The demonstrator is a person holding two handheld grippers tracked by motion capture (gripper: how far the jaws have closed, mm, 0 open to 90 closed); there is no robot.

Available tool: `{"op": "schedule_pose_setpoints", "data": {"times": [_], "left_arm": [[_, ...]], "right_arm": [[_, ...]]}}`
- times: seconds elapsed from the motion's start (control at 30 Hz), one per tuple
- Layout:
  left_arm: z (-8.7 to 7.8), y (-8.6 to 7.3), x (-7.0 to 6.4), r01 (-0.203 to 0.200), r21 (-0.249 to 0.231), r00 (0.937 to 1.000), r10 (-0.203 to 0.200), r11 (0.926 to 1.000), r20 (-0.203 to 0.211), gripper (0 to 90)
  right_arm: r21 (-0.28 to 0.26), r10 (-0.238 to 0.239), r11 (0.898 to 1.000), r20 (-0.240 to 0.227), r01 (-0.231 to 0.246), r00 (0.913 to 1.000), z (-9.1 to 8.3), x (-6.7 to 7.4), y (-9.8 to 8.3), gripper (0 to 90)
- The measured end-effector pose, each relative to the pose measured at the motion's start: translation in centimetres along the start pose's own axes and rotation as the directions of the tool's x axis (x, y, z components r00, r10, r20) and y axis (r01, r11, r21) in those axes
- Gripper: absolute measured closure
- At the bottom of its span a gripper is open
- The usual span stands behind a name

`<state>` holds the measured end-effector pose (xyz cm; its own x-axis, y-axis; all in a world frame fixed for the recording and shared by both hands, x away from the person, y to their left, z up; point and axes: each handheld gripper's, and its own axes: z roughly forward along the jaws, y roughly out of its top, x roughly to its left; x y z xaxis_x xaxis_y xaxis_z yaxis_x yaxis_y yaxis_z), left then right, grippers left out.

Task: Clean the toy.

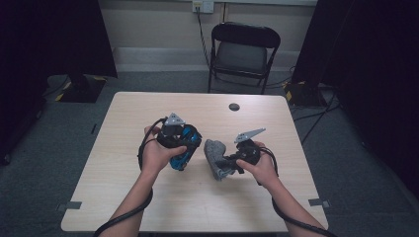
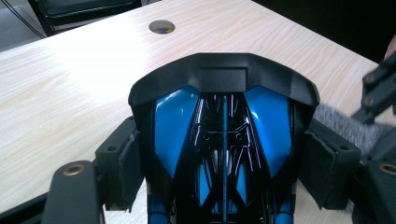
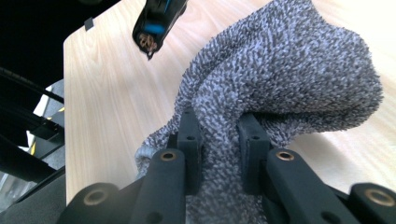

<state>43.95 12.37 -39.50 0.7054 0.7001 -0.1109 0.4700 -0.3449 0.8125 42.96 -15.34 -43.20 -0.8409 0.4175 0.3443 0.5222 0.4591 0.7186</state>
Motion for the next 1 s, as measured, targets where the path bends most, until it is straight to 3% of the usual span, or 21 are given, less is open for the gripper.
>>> {"op": "schedule_pose_setpoints", "data": {"times": [0.57, 0.8, 1.0], "left_arm": [[0.9, -1.0, -2.4, -0.056, 0.023, 0.9965, 0.055, 0.9981, 0.063, 25.3], [1.4, -1.0, -3.4, -0.063, 0.024, 0.9934, 0.060, 0.9977, 0.098, 25.3], [1.7, -0.6, -3.7, -0.078, 0.024, 0.9918, 0.075, 0.9967, 0.103, 25.3]], "right_arm": [[-0.071, 0.019, 0.997, 0.042, -0.016, 0.9989, -2.6, -1.2, 2.5, 75.5], [-0.083, 0.011, 0.997, 0.040, -0.008, 0.9991, -2.6, -1.1, 3.2, 75.5], [-0.076, -0.011, 0.997, 0.033, 0.013, 0.9994, -2.1, -0.6, 3.5, 75.5]]}}
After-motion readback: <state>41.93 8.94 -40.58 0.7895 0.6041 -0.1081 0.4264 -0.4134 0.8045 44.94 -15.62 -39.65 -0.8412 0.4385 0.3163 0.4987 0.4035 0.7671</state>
